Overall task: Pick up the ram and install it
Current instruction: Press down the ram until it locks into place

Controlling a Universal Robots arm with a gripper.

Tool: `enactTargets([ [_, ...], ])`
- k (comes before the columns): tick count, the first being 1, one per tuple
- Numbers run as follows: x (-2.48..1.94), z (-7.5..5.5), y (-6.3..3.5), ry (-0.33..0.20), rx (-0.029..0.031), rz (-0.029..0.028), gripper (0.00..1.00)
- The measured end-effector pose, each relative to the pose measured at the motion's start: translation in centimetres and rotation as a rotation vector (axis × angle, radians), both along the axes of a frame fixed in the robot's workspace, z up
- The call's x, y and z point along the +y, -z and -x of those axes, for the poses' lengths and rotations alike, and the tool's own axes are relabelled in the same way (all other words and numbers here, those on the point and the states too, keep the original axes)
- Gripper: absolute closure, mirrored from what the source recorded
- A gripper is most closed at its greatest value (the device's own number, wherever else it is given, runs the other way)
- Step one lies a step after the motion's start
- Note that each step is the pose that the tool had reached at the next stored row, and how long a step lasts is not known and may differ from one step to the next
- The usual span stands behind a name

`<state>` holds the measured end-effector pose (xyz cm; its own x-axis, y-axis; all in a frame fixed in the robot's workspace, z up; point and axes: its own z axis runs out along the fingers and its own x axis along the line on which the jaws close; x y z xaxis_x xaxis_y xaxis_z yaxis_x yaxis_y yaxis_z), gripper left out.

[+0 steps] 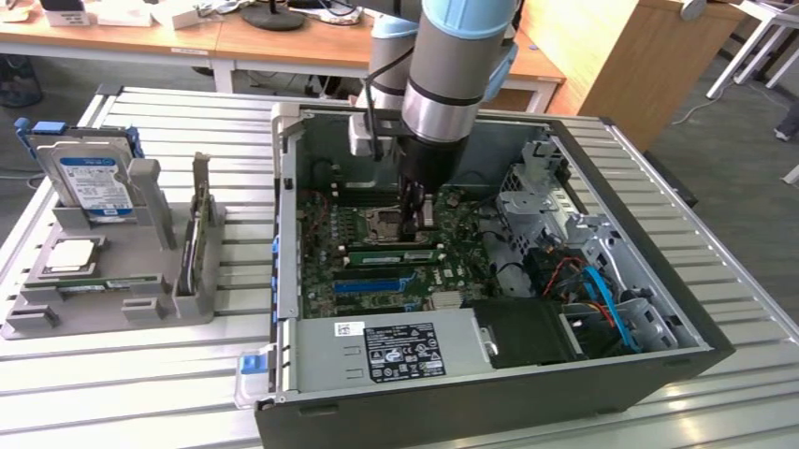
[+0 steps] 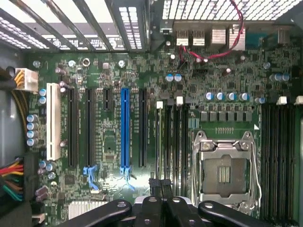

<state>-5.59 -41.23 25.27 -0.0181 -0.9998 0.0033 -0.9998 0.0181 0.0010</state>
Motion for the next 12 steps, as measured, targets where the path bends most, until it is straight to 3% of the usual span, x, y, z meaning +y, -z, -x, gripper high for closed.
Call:
enactTargets([
  [12, 0.00, -0.14, 0.00, 0.000, 0.0000, 0.0000, 0.89],
])
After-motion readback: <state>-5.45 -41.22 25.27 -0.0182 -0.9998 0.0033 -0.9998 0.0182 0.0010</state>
